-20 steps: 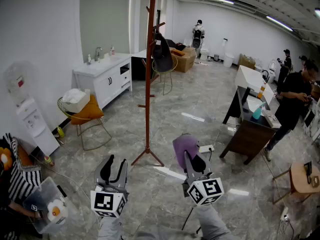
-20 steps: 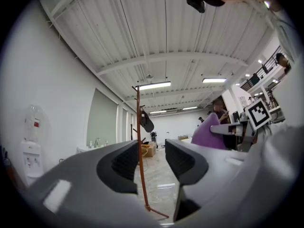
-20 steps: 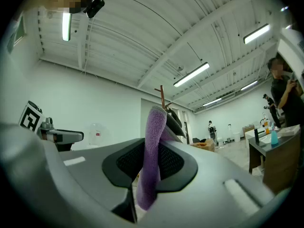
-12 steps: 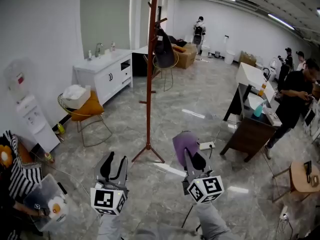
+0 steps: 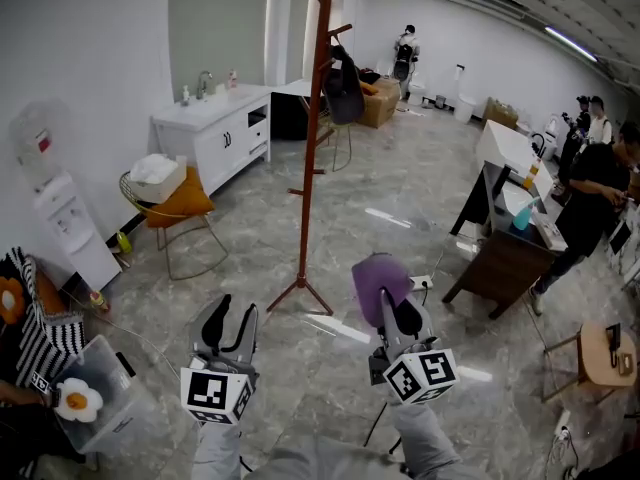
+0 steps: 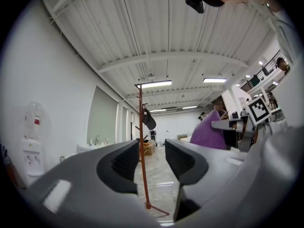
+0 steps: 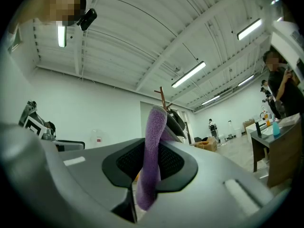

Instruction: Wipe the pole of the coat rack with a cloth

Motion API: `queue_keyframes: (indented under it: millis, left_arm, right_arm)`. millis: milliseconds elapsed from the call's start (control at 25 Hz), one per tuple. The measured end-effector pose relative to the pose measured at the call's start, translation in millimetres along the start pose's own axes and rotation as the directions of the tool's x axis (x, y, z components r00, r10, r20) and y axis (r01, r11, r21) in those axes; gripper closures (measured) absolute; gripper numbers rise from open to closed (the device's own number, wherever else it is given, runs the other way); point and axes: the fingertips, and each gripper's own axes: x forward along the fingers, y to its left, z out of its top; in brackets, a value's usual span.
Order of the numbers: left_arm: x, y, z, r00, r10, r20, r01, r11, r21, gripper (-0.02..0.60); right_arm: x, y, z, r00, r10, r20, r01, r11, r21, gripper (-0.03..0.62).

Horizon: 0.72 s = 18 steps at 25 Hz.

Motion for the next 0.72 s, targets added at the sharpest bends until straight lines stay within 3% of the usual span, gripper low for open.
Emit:
queue_keyframes:
  millis: [440,720]
  left_arm:
    - [-9,39,-4,0.998,-0.058,0.0,0.058,0.998,0.015,0.402]
    - [7,49,-13,0.997,-0.074,-0.002,0.074,0.997,0.004,0.402]
  right_arm:
    - [4,36,-9,0.998,-0.064,0.011,0.064,0.998,-0.008,0.536]
    - [20,32,-20,0.997,-0.072,0.001,0.072,0.997,-0.017,0.536]
